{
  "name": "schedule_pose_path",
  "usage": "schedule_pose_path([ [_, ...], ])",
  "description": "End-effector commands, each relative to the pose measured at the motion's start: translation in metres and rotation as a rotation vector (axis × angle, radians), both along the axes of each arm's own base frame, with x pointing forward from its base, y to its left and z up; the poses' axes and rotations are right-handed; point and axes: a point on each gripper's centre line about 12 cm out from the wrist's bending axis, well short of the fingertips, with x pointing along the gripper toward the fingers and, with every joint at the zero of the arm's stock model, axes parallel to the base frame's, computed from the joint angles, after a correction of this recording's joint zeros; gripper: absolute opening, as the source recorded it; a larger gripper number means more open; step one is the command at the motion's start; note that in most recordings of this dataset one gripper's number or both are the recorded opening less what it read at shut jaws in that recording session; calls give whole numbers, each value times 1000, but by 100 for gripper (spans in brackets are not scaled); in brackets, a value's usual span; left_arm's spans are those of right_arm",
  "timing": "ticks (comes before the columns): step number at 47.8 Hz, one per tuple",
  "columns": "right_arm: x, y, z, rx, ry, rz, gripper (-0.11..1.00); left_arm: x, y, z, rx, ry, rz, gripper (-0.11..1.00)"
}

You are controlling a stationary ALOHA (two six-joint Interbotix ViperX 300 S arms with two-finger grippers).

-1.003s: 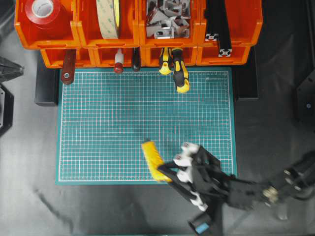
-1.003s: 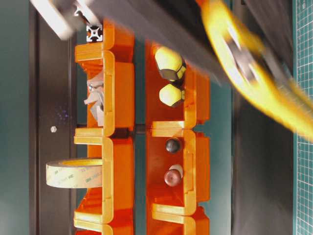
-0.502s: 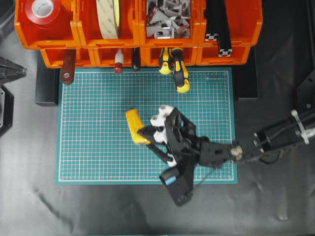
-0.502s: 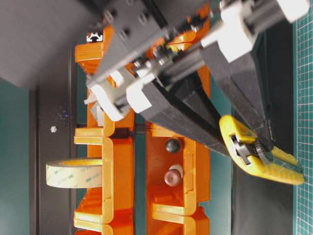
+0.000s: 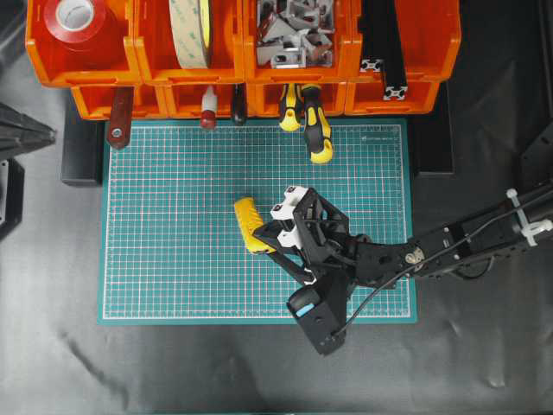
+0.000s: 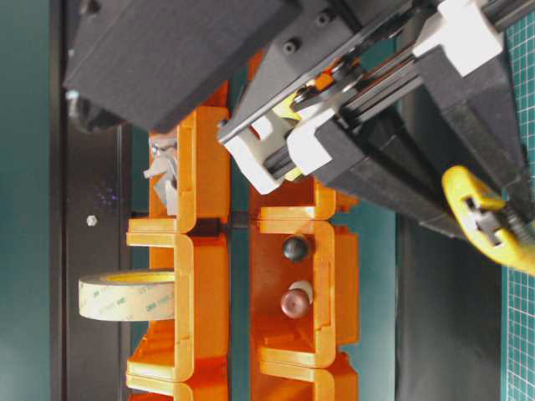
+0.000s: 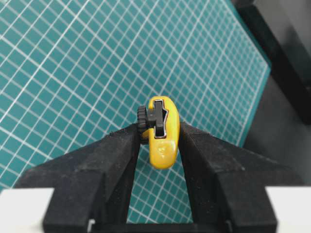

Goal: Pick cutter from container rack with right arm.
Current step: 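Lower the knife onto the mat and open the right gripper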

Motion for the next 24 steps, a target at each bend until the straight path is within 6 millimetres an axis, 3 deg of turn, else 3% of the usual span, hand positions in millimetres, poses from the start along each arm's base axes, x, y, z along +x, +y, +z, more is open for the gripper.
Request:
schedule_pose_path([
  [1,0,3,5,24,-13,14,27,4,-2,3,-5,-3,-9,2],
  [15,-11,2,-7,65,32,10,27,6,-3,2,-4,5,-15,2],
  [24,-7,-3,-15,62,48,-8,27,6,-3,1,-4,9,-15,2],
])
